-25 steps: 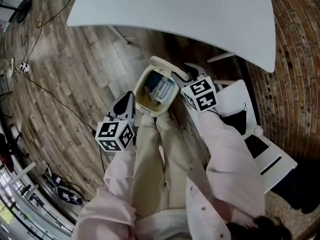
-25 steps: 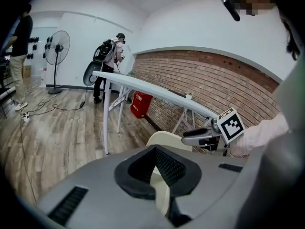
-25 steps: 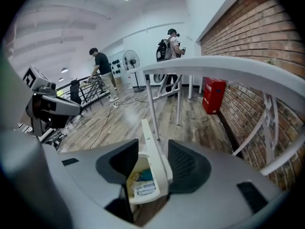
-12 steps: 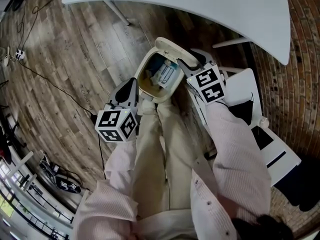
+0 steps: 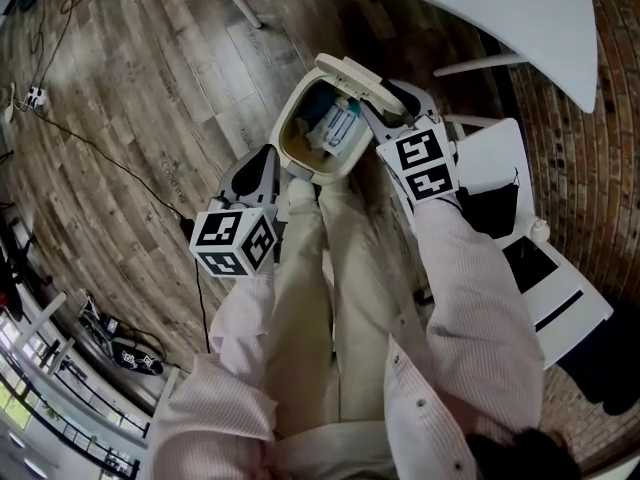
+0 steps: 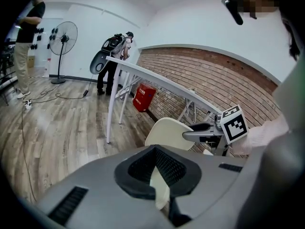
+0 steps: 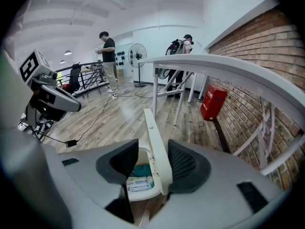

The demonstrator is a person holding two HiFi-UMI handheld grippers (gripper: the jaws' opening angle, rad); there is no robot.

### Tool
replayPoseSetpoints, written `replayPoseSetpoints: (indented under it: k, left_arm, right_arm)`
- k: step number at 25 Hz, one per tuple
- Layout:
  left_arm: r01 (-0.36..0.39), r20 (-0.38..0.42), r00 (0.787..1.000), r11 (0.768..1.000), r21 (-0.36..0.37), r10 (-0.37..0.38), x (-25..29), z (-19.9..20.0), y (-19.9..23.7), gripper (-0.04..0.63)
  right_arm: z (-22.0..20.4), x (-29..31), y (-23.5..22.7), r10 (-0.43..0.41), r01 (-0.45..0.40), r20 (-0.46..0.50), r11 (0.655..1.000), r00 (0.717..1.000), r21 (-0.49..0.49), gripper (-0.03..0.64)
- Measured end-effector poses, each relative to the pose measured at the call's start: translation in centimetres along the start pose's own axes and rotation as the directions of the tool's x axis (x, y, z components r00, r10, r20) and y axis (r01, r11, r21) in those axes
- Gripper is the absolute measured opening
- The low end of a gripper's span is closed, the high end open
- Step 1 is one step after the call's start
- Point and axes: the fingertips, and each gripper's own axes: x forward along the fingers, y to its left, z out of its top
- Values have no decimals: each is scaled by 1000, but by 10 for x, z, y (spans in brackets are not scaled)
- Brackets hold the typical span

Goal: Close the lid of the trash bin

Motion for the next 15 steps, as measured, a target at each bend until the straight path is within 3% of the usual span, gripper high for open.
replayPoseSetpoints:
  k: [15]
  left_arm:
    - [43,-34,998,999,-7,-43,-18,-26,18,-8]
  right_arm:
    - [-9,-1,37,-69,68,4,997,998,20,178]
